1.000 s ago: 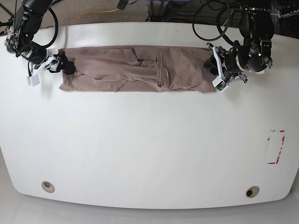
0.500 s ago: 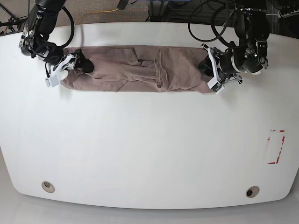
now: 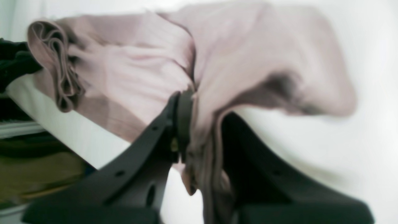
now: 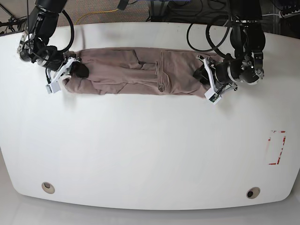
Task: Fold the T-shirt properly
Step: 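Fold both strip ends inward toward each other with both grippers, then release the shirt with the left gripper and press it with the right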
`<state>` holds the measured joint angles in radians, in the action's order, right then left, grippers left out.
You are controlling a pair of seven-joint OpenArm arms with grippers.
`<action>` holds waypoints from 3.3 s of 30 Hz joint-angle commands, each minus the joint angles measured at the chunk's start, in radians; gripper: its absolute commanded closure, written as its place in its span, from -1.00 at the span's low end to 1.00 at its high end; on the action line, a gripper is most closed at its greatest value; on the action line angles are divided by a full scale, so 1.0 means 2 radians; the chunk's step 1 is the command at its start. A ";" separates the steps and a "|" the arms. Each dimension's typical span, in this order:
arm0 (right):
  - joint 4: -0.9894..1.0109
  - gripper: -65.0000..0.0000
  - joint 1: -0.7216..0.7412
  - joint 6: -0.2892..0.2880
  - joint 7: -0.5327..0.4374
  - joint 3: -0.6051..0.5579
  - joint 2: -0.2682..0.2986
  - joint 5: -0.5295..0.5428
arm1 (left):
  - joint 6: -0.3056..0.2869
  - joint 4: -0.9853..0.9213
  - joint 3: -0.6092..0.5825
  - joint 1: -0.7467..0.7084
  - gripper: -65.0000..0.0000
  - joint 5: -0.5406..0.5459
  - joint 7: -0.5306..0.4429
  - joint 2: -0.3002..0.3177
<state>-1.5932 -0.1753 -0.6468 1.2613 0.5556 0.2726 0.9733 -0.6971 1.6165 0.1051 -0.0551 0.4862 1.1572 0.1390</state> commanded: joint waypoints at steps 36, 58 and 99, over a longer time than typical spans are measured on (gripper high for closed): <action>-0.190 1.00 0.044 0.012 0.066 -0.119 -0.123 0.106 | 0.000 -0.094 -0.045 0.070 0.50 -0.039 -0.016 -0.136; -0.152 -0.44 0.060 0.012 0.047 -0.164 -0.124 0.019 | 0.000 -0.094 -0.042 0.087 -0.03 0.036 -0.025 -0.124; -0.157 -0.23 0.034 0.009 0.015 -0.195 -0.090 -0.100 | 0.000 0.041 0.147 0.024 -0.09 0.269 0.016 0.144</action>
<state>-1.8809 -0.1139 -0.6285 1.3109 0.1543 0.0818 0.7647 -0.6968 1.6829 0.3916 -0.0177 1.0107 1.2037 0.4076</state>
